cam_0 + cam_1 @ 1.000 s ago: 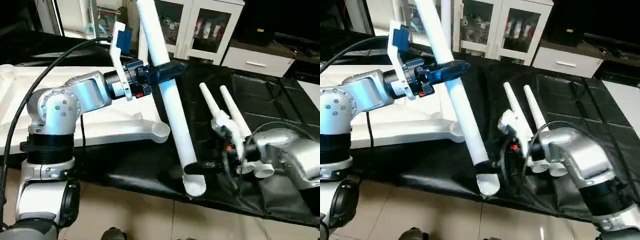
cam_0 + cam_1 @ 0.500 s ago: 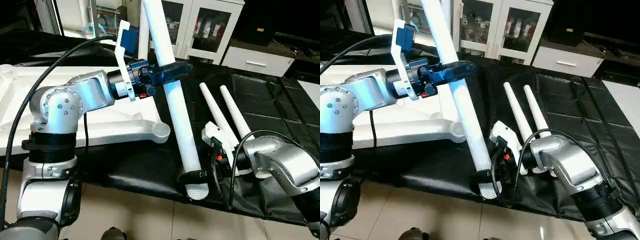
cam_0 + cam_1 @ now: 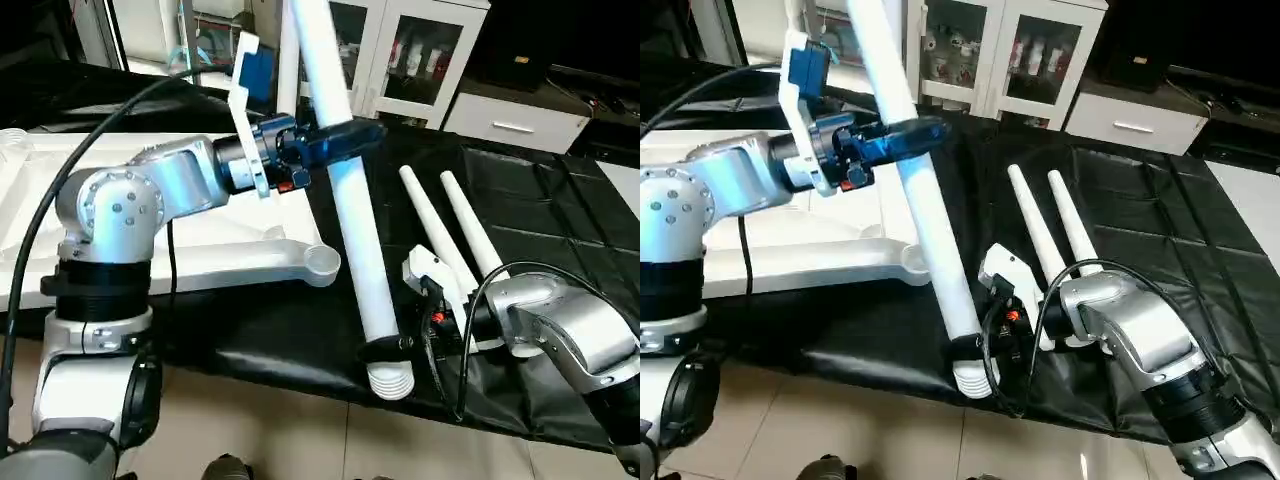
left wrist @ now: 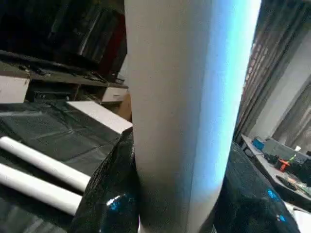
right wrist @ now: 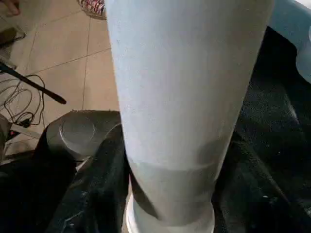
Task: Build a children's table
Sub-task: Pick table leg
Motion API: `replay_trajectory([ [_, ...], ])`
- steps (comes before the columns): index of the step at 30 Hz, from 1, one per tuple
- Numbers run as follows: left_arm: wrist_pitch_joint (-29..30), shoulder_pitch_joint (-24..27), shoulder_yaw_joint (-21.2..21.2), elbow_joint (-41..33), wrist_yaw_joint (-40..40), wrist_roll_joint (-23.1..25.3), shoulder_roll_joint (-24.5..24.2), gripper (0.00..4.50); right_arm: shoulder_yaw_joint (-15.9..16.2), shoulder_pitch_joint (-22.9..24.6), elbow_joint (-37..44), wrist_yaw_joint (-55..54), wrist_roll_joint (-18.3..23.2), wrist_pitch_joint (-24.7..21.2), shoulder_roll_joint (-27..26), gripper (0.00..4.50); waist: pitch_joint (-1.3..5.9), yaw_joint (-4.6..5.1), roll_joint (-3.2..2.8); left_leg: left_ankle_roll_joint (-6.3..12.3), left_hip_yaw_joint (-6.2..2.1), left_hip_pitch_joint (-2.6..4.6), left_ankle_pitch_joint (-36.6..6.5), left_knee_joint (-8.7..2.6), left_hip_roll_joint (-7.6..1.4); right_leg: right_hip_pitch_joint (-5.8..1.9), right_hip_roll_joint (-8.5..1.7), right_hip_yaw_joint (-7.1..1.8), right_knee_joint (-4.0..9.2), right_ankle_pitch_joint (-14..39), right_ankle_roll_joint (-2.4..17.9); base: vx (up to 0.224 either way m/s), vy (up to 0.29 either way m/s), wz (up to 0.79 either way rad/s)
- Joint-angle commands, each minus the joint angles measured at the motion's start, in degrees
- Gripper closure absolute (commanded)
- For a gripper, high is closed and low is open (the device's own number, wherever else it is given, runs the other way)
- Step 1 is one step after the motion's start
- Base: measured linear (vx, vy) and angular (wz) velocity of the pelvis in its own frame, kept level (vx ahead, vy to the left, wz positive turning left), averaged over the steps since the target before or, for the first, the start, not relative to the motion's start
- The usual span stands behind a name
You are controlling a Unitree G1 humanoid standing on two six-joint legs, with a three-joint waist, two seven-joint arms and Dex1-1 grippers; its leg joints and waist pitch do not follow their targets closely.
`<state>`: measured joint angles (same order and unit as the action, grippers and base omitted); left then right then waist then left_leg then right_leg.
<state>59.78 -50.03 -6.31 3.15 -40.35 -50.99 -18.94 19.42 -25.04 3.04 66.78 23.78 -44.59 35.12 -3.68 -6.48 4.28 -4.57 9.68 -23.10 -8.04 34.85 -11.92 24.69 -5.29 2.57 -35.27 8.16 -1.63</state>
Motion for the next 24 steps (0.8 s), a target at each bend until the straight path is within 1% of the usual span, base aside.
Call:
replay_trajectory([
  [1,-0.27,-1.59,-0.28,0.19,0.04,-0.25,0.19,2.94,-0.29,0.46,-0.76,0.23,-0.61,0.13,0.63,2.53,4.25,-0.01,-0.56,-3.69,-0.15,1.74,-23.98,-4.4,-0.38,-2.48,-1.72,-0.78,4.83,24.87,7.32,0.0,0.0,0.0],
  [3,-0.25,-1.73,-0.39,0.34,0.11,-0.23,0.16,2.94,-0.48,0.48,-0.9,0.23,-0.47,0.35,0.48,2.58,4.2,-0.01,-0.7,-3.75,-0.18,1.79,-24.29,-4.44,-0.4,-2.42,-1.69,-0.76,4.84,24.93,7.36,0.0,0.0,0.0],
  [5,-0.25,-1.85,-0.47,0.53,0.11,-0.17,0.14,2.94,-0.65,0.45,-1.08,0.22,-0.41,0.59,0.4,2.61,4.22,-0.01,-0.66,-3.77,-0.19,1.84,-24.68,-4.42,-0.38,-2.41,-1.68,-0.73,4.9,25.21,7.29,0.0,0.0,0.0],
  [6,-0.25,-1.96,-0.6,0.78,0.22,-0.08,0.12,2.94,-0.98,0.46,-1.26,0.26,-0.29,1.01,0.31,2.61,4.22,-0.03,-0.82,-3.81,-0.24,1.82,-24.85,-4.46,-0.39,-2.42,-1.69,-0.72,4.89,25.13,7.35,0.0,0.0,0.0],
  [8,-0.28,-2.14,-0.79,1.23,0.33,0.16,0.07,2.94,-1.48,0.44,-1.43,0.35,0.03,1.53,0.2,2.63,4.22,0.01,-0.72,-3.78,-0.21,1.83,-25.03,-4.43,-0.36,-2.39,-1.66,-0.69,4.92,25.03,7.42,0.0,0.0,0.0],
  [9,-0.31,-2.22,-0.85,1.43,0.37,0.26,0.04,2.94,-1.68,0.4,-1.45,0.4,0.2,1.63,0.16,2.63,4.23,-0.02,-0.86,-3.81,-0.22,1.87,-25.17,-4.4,-0.34,-2.37,-1.68,-0.7,4.95,25.11,7.44,0.0,0.0,0.0],
  [10,-0.21,-2.25,-1.11,1.54,0.39,0.09,0.01,2.94,-2.02,0.41,-1.42,0.38,0.41,1.85,0.07,2.63,4.2,-0.02,-0.76,-3.74,-0.22,1.89,-25.3,-4.4,-0.33,-2.4,-1.65,-0.67,5.01,25.42,7.35,0.0,0.0,0.0],
  [11,-0.2,-2.32,-1.19,1.63,0.32,0.03,-0.06,2.94,-2.26,0.35,-1.52,0.4,0.56,2.06,-0.02,2.63,4.24,-0.06,-0.91,-3.8,-0.28,1.88,-25.22,-4.44,-0.37,-2.45,-1.7,-0.69,4.92,25.17,7.43,0.0,0.0,0.0],
  [13,-0.69,-2.38,-1.3,1.78,0.81,0.48,-0.05,2.94,-2.59,0.29,-1.67,0.41,0.75,2.38,-0.18,2.64,4.24,-0.02,-0.87,-3.8,-0.26,1.88,-25.44,-4.45,-0.37,-2.43,-1.66,-0.68,4.92,24.81,7.65,0.0,0.0,0.0],
  [14,-0.58,-2.6,-2.03,2.37,1.23,0.01,0.24,2.94,-2.85,0.19,-1.75,0.41,0.91,2.54,-0.28,2.64,4.24,-0.01,-0.95,-3.78,-0.25,1.9,-25.58,-4.43,-0.36,-2.38,-1.62,-0.68,4.92,24.64,7.78,0.0,0.0,0.0],
  [15,-0.62,-2.76,-2.43,2.73,1.47,-0.16,0.36,2.38,-3.0,0.14,-1.76,0.42,1.01,2.61,-0.31,2.64,4.24,-0.01,-0.95,-3.78,-0.25,1.9,-25.58,-4.43,-0.36,-2.38,-1.62,-0.68,4.92,24.64,7.78,0.0,0.0,0.0],
  [16,-0.46,-3.11,-3.18,3.63,2.06,-0.44,0.54,2.24,-3.21,0.03,-1.92,0.56,1.12,2.99,-0.3,2.64,4.25,-0.02,-0.93,-3.67,-0.23,1.95,-25.69,-4.38,-0.31,-2.38,-1.61,-0.64,4.96,24.59,7.87,0.0,0.0,0.0],
  [18,0.16,-3.34,-3.85,4.85,2.36,-0.67,0.21,2.22,-3.93,-0.25,-2.25,0.51,1.49,3.39,-0.36,2.64,4.26,-0.09,-0.99,-3.58,-0.24,1.9,-25.42,-4.38,-0.23,-2.45,-1.59,-0.63,4.97,24.49,7.83,0.0,0.0,0.0],
  [20,0.71,-3.16,-4.02,5.23,1.59,-1.05,-0.29,2.04,-4.99,-0.7,-2.47,0.34,2.2,3.47,-0.48,2.64,4.27,-0.07,-1.01,-3.72,-0.32,1.89,-25.53,-4.44,-0.31,-2.51,-1.65,-0.59,4.89,24.4,7.97,0.0,0.0,0.0],
  [21,1.11,-3.06,-4.15,5.2,1.38,-1.35,-0.39,2.04,-5.47,-0.91,-2.43,0.27,2.47,3.43,-0.47,2.64,4.29,-0.04,-1.01,-3.73,-0.31,1.91,-25.55,-4.43,-0.31,-2.49,-1.63,-0.6,4.87,24.3,8.04,0.0,0.0,0.0],
  [23,1.88,-2.95,-4.3,5.1,1.15,-1.88,-0.53,1.84,-5.97,-1.05,-2.17,0.12,2.57,3.59,-0.38,2.64,4.3,-0.11,-1.07,-3.75,-0.27,1.91,-25.33,-4.44,-0.31,-2.51,-1.61,-0.64,4.76,23.38,8.55,0.0,0.0,0.0],
  [24,2.57,-2.8,-4.37,4.98,1.08,-2.21,-0.69,1.73,-6.85,-1.08,-1.67,-0.14,2.92,3.55,-0.39,2.64,4.3,-0.2,-1.32,-3.76,-0.27,2.03,-25.44,-4.43,-0.35,-2.45,-1.62,-0.67,4.68,23.15,8.76,0.0,0.0,0.0],
])
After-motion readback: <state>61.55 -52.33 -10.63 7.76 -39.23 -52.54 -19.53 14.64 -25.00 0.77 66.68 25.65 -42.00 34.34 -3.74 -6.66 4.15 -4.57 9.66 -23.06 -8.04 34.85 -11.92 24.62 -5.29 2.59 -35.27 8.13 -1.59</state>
